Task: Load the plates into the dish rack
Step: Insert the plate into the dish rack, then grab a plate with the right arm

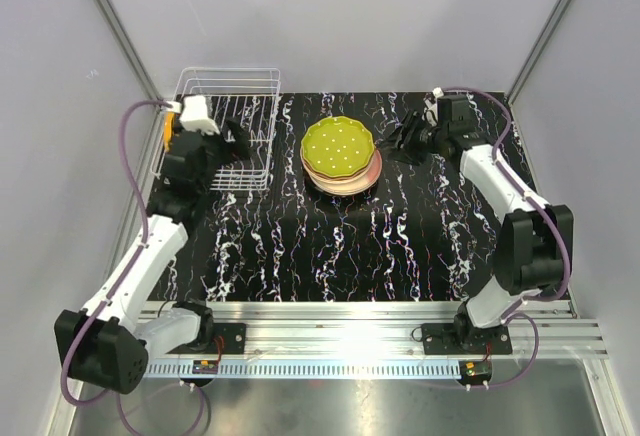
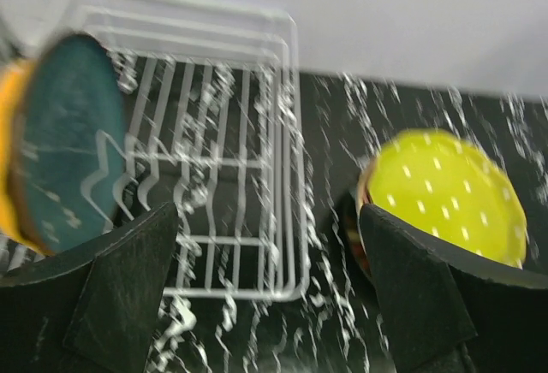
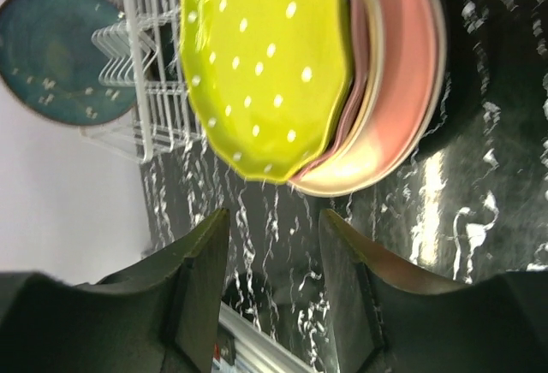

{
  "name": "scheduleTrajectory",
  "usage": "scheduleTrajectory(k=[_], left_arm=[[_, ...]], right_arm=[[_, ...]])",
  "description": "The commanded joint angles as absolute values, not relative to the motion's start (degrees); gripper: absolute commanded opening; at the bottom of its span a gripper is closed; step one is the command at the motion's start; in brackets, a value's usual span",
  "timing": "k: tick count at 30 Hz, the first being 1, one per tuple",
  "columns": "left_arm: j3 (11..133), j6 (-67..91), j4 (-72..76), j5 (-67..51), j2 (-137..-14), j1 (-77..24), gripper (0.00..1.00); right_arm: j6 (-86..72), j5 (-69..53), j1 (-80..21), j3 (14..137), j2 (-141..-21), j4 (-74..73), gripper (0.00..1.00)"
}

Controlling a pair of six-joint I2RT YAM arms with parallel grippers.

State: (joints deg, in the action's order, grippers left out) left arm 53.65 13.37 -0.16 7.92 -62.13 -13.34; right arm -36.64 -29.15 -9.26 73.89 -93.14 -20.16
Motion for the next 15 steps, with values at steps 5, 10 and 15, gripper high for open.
scheduleTrajectory(k=[5, 10, 15], left_arm=[[48.08, 9.84, 5.54, 14.14, -58.53, -22.67, 0.91], [49.83, 13.18, 3.43, 12.57, -59.85, -22.76, 0.92], [50.1, 14.85, 2.2, 10.82, -59.33, -22.76, 0.92]], right_arm=[[-32.17, -22.07, -9.58, 86.65, -101.95, -28.3, 0.5], [-29.27, -20.31, -10.63, 91.75, -105.99, -29.44, 0.5], [-26.99, -16.44, -12.57, 96.67, -109.94, -32.52, 0.5]])
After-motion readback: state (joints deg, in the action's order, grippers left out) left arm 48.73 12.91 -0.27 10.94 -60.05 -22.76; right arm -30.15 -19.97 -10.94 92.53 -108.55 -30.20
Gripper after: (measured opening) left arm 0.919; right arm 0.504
